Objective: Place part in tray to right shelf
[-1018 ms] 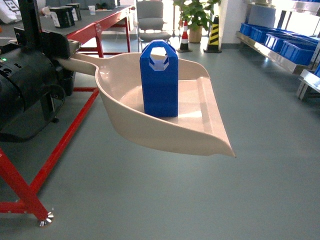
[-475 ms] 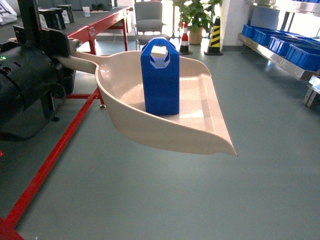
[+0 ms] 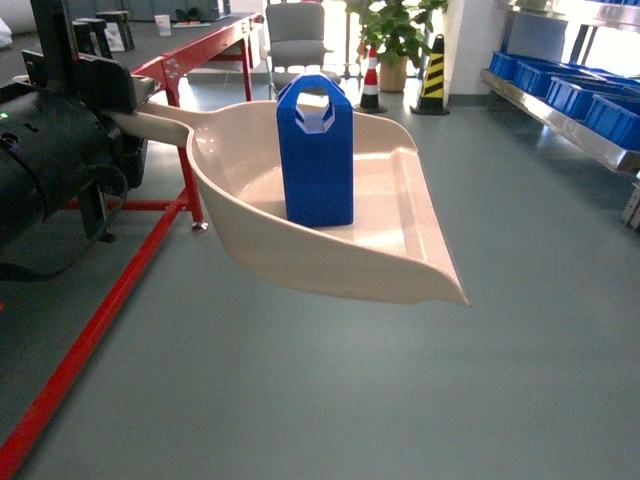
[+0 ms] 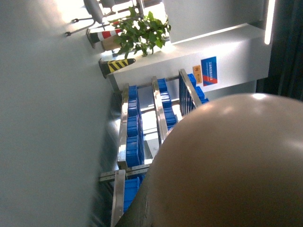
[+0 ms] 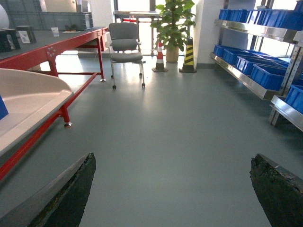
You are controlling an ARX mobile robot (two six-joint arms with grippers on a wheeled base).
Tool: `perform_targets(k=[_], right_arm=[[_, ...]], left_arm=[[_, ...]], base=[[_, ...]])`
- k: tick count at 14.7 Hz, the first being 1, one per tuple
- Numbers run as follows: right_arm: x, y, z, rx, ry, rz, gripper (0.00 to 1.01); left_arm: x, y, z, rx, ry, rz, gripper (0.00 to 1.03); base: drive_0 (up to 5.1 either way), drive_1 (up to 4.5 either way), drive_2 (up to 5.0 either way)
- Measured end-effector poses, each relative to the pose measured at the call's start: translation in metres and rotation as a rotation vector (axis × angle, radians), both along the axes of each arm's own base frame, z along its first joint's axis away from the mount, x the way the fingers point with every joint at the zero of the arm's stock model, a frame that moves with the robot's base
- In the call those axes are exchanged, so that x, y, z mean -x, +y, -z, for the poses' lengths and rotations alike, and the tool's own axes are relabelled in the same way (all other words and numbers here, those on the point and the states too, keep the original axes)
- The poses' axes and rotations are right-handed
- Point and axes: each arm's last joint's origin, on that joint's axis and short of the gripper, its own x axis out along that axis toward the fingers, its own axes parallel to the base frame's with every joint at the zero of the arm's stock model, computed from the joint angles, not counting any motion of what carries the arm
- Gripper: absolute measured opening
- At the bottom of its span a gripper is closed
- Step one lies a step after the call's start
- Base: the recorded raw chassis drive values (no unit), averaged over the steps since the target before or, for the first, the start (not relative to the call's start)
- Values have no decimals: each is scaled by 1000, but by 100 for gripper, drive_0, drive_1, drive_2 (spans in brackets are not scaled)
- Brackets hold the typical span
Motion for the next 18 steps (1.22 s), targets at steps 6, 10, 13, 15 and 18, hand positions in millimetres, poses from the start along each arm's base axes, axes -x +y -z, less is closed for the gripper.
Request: perform_targets(k=[6,10,13,15,18], right_arm=[[0,0,0,0,-1,0,98],[0,0,0,0,-1,0,98],[0,0,0,0,-1,0,98],[0,0,0,0,0,0,98],[0,0,0,0,2,0,98]], left_arm=[[0,0,0,0,-1,1,12],[0,-1,0,-2,4,3,12],[0,-1,0,-3,5,4,12],[0,-1,0,-2,4,4,12],[0,-1,0,-1,0,2,12]], base=[[0,433,-434],[0,433,-434],[0,433,-434],[0,433,-434],[0,433,-434]])
